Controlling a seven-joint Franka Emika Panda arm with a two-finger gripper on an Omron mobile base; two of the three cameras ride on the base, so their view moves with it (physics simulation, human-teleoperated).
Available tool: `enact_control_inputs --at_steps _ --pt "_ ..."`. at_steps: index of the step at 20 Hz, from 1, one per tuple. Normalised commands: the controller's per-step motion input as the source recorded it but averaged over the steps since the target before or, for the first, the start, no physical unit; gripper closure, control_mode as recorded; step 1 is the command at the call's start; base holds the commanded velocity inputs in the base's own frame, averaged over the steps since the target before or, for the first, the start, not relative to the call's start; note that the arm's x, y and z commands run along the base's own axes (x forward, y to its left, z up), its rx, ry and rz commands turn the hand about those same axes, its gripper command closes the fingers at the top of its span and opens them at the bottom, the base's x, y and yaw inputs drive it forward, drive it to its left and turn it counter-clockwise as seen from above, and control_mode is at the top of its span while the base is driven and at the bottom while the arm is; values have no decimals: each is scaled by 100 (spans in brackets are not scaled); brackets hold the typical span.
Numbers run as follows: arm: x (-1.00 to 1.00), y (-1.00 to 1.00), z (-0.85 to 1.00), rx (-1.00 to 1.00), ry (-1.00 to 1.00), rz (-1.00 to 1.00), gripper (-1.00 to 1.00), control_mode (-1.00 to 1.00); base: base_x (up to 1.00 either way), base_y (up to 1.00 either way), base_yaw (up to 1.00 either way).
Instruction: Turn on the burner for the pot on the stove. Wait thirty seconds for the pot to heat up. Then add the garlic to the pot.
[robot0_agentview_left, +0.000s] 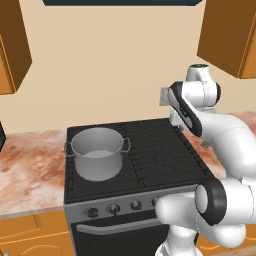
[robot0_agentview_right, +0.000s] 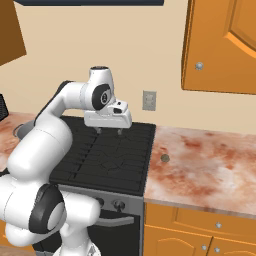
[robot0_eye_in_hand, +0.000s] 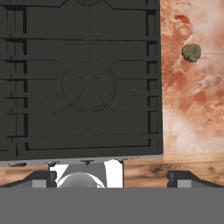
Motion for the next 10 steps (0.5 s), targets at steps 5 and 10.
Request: enact_control_inputs --at_steps 5,10 --pt "0 0 0 0 0 0 -100 -100 0 0 0" --pt "0 0 0 0 0 0 -100 -100 0 0 0"
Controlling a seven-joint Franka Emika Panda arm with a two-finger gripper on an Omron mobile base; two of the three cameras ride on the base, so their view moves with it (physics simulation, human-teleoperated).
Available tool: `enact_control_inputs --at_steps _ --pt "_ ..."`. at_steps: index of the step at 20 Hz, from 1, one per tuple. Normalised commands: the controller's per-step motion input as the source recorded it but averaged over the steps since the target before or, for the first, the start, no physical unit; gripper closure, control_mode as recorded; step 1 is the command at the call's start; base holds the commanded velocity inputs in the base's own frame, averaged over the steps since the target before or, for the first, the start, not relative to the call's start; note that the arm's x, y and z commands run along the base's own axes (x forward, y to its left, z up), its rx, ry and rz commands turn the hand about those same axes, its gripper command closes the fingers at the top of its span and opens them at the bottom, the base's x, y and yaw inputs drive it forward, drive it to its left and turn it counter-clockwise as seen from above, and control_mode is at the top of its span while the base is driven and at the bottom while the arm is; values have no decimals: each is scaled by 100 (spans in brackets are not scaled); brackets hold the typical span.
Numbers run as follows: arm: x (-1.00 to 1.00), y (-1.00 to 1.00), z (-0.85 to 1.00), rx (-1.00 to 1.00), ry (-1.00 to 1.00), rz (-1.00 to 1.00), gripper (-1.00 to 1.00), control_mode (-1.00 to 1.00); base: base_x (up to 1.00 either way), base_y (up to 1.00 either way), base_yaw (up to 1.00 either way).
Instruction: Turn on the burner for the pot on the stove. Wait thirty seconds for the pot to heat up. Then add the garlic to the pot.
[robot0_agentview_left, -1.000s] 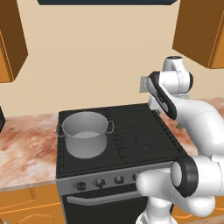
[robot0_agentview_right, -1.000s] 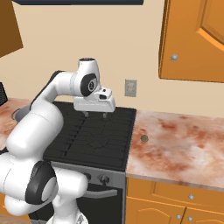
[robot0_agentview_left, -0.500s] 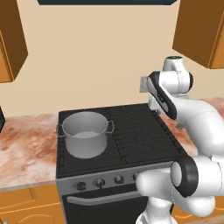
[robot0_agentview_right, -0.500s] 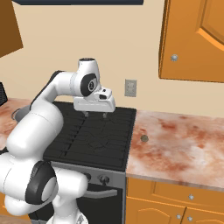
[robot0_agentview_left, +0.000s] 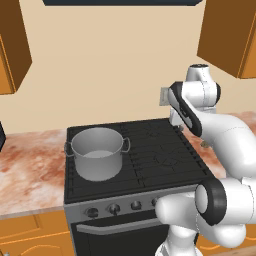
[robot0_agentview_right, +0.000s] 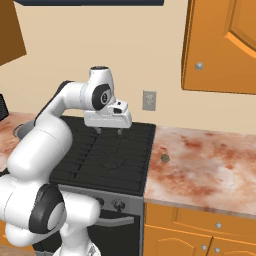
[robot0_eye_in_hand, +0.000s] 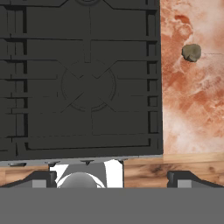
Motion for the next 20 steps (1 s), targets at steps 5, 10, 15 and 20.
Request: enact_control_inputs --at_steps 5,10,15,20 --pt "0 0 0 0 0 0 -100 -100 0 0 0" --pt "0 0 0 0 0 0 -100 -100 0 0 0" --pt "0 0 0 0 0 0 -100 -100 0 0 0" --pt "0 0 0 0 0 0 -100 -100 0 0 0"
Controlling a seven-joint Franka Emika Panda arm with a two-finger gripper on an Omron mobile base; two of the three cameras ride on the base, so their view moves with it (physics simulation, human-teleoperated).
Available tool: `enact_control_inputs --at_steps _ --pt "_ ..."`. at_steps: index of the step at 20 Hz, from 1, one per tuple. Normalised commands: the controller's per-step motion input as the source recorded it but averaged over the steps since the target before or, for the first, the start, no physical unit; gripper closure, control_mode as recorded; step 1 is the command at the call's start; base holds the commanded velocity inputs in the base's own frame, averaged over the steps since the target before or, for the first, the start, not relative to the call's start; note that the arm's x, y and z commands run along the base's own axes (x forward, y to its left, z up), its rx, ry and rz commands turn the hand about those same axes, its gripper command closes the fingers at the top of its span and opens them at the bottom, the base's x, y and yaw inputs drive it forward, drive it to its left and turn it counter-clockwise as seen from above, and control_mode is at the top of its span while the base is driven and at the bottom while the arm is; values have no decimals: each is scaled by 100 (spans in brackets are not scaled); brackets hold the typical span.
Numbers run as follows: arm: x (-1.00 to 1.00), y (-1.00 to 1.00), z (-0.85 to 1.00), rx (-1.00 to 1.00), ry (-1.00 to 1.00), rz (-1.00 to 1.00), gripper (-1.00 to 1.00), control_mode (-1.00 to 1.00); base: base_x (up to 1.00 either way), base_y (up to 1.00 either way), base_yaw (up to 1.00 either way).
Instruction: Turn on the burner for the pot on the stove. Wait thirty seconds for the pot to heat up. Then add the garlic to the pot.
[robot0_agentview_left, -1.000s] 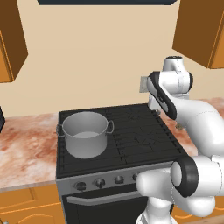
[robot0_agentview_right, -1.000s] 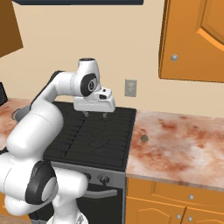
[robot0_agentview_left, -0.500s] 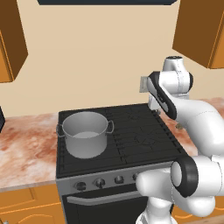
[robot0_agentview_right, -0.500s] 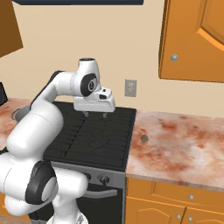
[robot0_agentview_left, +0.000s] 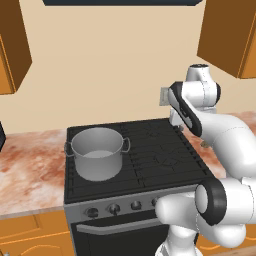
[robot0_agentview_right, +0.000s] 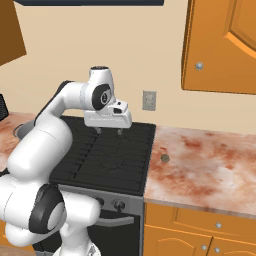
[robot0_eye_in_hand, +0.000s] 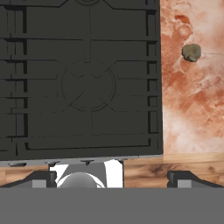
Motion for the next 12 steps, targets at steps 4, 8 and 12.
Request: enact_control_inputs --at_steps 4,8,12 --pt "0 0 0 0 0 0 -100 -100 0 0 0" --pt "0 0 0 0 0 0 -100 -100 0 0 0" --pt "0 0 0 0 0 0 -100 -100 0 0 0"
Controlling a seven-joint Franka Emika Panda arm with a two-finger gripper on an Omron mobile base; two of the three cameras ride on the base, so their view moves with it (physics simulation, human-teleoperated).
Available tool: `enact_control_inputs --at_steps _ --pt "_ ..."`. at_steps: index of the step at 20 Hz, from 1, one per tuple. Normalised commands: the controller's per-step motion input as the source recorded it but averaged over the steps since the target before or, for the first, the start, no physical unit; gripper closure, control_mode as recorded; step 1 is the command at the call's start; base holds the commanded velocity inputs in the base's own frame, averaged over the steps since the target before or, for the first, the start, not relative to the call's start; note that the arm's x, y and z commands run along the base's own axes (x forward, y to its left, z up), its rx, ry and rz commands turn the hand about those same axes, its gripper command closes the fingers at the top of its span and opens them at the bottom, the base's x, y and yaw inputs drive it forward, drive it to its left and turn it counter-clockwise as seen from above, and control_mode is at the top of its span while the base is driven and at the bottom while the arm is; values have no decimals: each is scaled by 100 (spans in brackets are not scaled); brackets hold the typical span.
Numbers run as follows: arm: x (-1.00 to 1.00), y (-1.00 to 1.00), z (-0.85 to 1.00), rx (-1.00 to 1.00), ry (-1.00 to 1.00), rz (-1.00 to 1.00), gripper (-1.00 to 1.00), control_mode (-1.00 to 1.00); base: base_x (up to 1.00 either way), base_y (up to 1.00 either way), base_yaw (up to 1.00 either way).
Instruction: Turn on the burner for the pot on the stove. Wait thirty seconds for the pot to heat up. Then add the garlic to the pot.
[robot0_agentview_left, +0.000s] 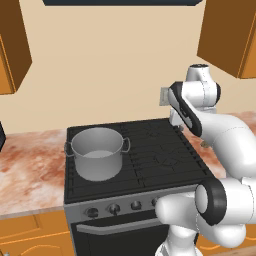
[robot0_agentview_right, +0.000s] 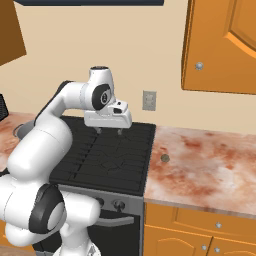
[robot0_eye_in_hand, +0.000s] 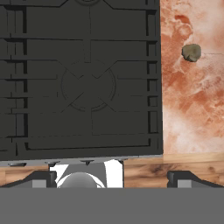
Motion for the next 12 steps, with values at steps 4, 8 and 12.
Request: enact_control_inputs --at_steps 4,8,12 --pt "0 0 0 0 0 0 -100 -100 0 0 0" --pt "0 0 0 0 0 0 -100 -100 0 0 0" --pt "0 0 0 0 0 0 -100 -100 0 0 0"
